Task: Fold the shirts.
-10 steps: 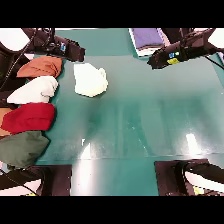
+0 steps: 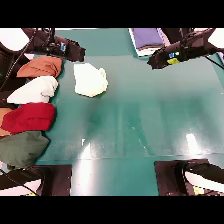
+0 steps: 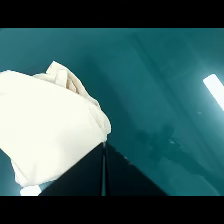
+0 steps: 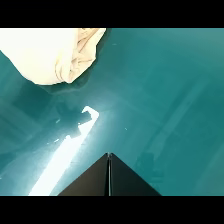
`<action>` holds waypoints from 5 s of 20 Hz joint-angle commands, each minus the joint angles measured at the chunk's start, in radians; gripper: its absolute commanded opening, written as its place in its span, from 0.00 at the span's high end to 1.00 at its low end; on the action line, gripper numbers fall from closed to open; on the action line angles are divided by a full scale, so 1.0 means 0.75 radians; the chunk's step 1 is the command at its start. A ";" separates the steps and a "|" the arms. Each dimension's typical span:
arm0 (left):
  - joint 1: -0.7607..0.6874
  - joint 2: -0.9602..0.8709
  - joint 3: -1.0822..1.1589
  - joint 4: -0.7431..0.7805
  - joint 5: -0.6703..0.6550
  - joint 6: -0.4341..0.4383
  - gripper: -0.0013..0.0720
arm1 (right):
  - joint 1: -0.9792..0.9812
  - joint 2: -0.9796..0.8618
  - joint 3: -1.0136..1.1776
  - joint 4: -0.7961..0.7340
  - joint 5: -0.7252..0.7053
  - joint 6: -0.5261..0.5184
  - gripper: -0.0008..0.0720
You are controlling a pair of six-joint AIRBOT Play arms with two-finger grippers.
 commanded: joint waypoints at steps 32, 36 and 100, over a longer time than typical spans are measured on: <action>-0.064 0.116 0.433 0.338 -0.131 -0.100 0.94 | -0.114 0.151 0.525 -0.079 0.001 0.002 0.97; -0.291 0.112 0.256 0.306 -0.167 -0.100 0.94 | -0.188 0.176 0.538 -0.078 0.028 0.015 0.97; 0.286 0.705 0.110 0.069 -0.077 0.144 0.94 | -0.487 0.532 0.453 -0.184 0.276 -0.010 0.97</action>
